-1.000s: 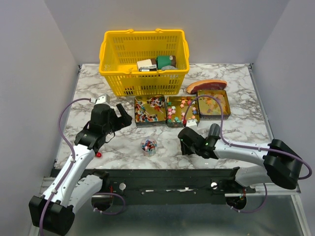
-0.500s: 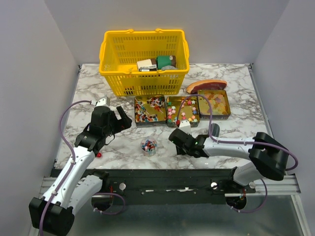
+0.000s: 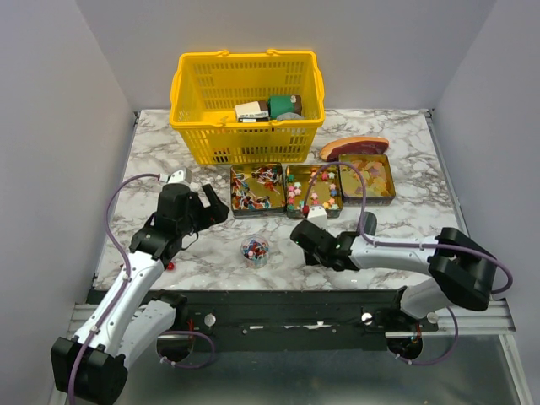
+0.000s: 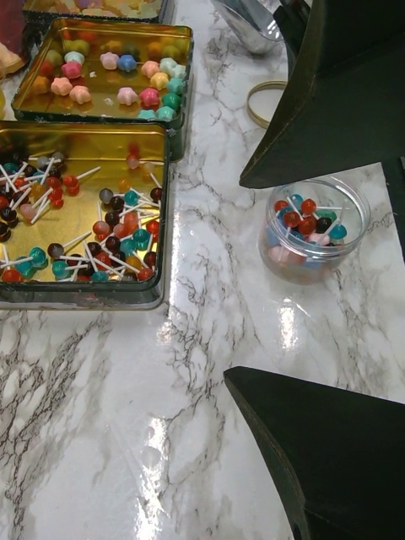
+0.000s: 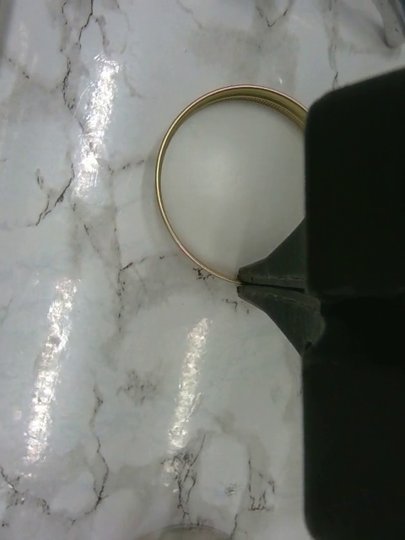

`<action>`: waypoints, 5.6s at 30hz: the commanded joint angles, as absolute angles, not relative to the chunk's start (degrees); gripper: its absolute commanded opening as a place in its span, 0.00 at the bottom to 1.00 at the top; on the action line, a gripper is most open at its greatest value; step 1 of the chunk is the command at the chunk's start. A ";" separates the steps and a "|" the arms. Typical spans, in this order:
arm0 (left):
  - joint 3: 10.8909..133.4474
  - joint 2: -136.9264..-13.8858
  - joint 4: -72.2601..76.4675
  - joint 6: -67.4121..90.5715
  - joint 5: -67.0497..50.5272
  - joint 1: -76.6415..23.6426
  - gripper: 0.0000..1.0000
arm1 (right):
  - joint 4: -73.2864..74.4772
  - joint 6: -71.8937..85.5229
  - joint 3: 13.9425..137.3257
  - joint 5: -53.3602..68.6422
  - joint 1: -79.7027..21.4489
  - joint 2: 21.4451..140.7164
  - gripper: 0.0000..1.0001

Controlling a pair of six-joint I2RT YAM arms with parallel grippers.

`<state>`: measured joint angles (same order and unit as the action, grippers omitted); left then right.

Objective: Pack the candies
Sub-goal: Pick up the bottle lid at the center of the board, then close the bottle lid on the packing bottle.

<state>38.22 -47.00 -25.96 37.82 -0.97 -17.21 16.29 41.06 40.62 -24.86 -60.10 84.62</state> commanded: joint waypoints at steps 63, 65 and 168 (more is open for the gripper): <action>44.22 -43.07 13.09 23.20 -61.80 -39.28 0.25 | 8.00 38.58 63.55 49.66 -54.84 57.30 0.10; 43.51 -42.10 15.01 26.52 -59.17 -39.55 0.17 | 8.00 39.46 62.58 48.87 -54.76 57.48 0.14; 30.41 -47.46 -25.66 44.91 -0.44 -38.58 0.62 | -10.72 39.20 40.87 5.45 -54.14 81.74 0.60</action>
